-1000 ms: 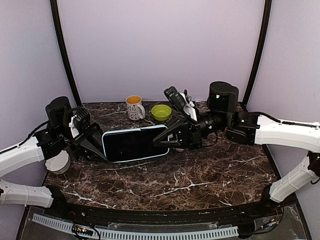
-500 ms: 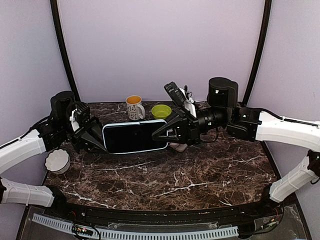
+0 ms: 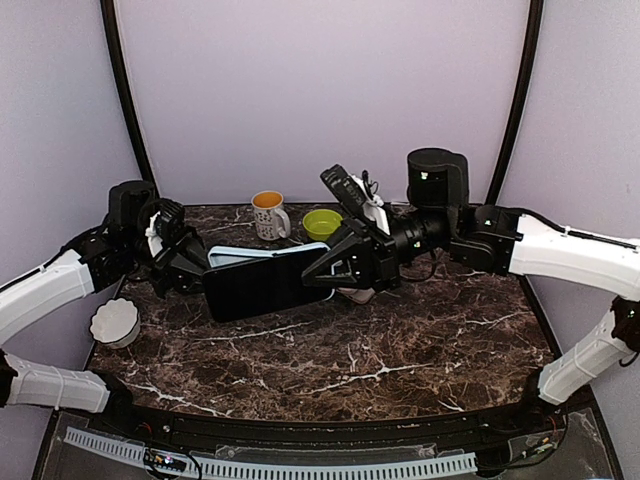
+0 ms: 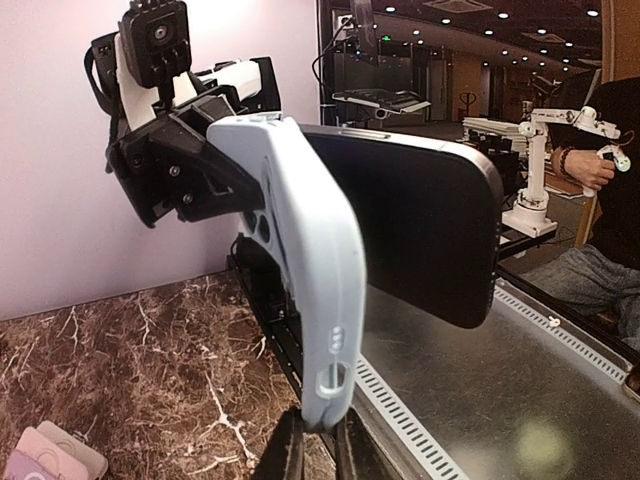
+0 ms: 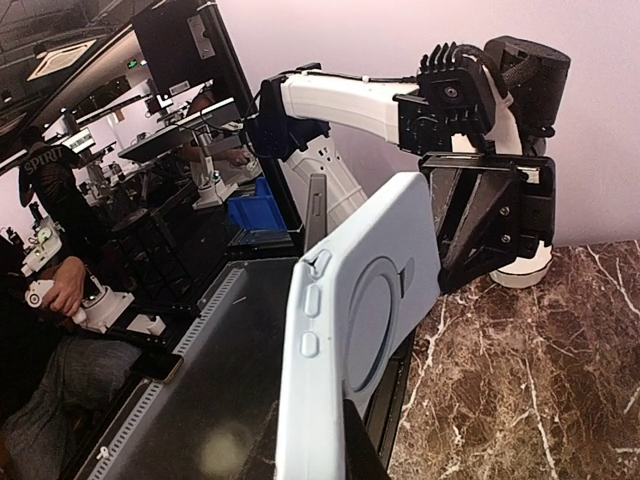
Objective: Take the phone out of the phone case
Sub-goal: Remove the bottom left corner of the phone case.
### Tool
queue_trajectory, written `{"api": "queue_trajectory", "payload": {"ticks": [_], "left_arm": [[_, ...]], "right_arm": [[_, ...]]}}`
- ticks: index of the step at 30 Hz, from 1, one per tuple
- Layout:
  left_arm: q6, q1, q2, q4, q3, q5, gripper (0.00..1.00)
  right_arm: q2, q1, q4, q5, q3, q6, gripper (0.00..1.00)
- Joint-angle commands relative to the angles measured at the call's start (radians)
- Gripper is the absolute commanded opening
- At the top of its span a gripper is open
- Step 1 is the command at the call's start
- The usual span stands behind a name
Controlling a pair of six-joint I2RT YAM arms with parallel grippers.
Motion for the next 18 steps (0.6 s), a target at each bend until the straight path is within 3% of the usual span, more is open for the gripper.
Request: {"api": "queue_trajectory", "payload": {"ticks": [1,4,7,9,18], "left_arm": [[0.071,0.055,0.019,-0.078,0.043,-0.073,0.11],[0.06,0.059,0.017,-0.079,0.049,-0.086,0.23],[0.047,0.059,-0.012,-0.083,0.041,-0.126,0.56],[0.044,0.059,-0.052,-0.086,0.025,-0.174,0.66],[0.017,0.059,-0.255,-0.058,-0.077,-0.423,0.7]], "right_arm": [[-0.017,0.037,-0.041,-0.225,0.072,-0.027,0.0],[-0.02,0.035,-0.093,-0.182,0.087,-0.062,0.0],[-0.043,0.031,-0.116,-0.083,0.082,-0.104,0.0],[-0.062,0.027,-0.124,-0.011,0.068,-0.134,0.0],[-0.139,0.0,-0.128,0.245,0.009,-0.214,0.0]]}}
